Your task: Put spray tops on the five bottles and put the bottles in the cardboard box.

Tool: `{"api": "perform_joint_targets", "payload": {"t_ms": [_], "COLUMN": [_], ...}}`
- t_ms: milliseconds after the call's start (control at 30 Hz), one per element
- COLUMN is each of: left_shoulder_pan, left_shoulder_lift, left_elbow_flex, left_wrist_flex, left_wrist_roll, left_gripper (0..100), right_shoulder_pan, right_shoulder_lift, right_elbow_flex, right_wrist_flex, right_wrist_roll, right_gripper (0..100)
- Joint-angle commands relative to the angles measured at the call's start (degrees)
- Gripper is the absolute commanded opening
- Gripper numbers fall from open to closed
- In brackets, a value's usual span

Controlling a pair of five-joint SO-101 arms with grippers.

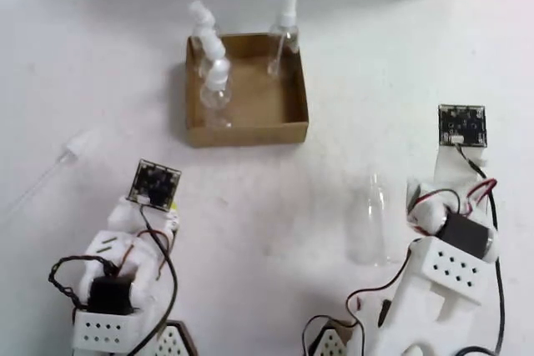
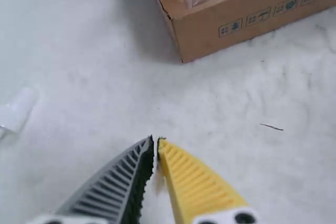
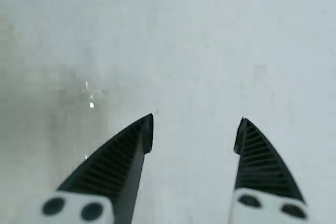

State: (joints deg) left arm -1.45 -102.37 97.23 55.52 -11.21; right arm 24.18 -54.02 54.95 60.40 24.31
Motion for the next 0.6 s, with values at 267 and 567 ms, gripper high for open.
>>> {"api": "perform_joint_targets", "payload": {"t_ms": [267,567], "left_shoulder_pan": [-0.66,-0.66], "left_shoulder_lift": [-0.31,-0.31], "left_elbow_flex": [-0.18,-0.18], "left_wrist_flex": [-0.79,-0.7], "left_wrist_roll": [-0.7,-0.7], "left_gripper": [2,2], "right_shoulder_pan": [-6.64,-25.8], "right_shoulder_lift": [-1.27,3.65], "right_elbow_flex": [-7.38,-10.29], "right_wrist_flex": [18.68,22.02], "right_wrist_roll": [12.4,3.34], "right_gripper": [20.8,20.8]}}
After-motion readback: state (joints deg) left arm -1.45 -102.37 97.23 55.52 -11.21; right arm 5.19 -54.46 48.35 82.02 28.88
